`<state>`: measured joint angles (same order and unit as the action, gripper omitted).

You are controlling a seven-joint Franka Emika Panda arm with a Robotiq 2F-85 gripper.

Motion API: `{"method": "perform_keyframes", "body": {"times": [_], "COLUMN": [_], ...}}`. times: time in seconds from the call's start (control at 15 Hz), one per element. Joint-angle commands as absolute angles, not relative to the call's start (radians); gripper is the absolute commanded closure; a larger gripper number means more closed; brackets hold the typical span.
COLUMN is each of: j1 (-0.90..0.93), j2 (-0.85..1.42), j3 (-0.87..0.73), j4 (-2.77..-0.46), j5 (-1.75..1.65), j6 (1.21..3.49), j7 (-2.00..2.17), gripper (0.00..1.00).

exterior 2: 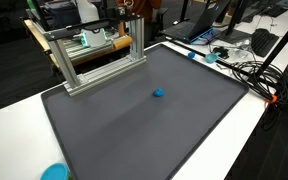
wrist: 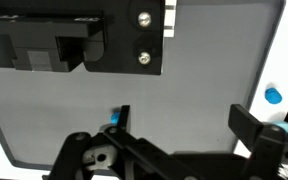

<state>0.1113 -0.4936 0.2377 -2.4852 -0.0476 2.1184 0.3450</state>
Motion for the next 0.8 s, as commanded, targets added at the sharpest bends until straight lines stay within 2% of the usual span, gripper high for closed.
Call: {"method": "perform_keyframes", "body": {"times": [0.0,0.2,0.73], "j1": [0.111,0.11,0.121], "j2": [-0.493,-0.497,-0.728], "j3": [0.238,0.241,0.185], "j4": [-2.483,-2.486,-2.662], "j5": [-0.047,-0.048,-0.027], "j6": [2.116,2.123,2.139], "j7": [0.345,0.355,0.295], "gripper": [0.0,0.0,0.0]}}
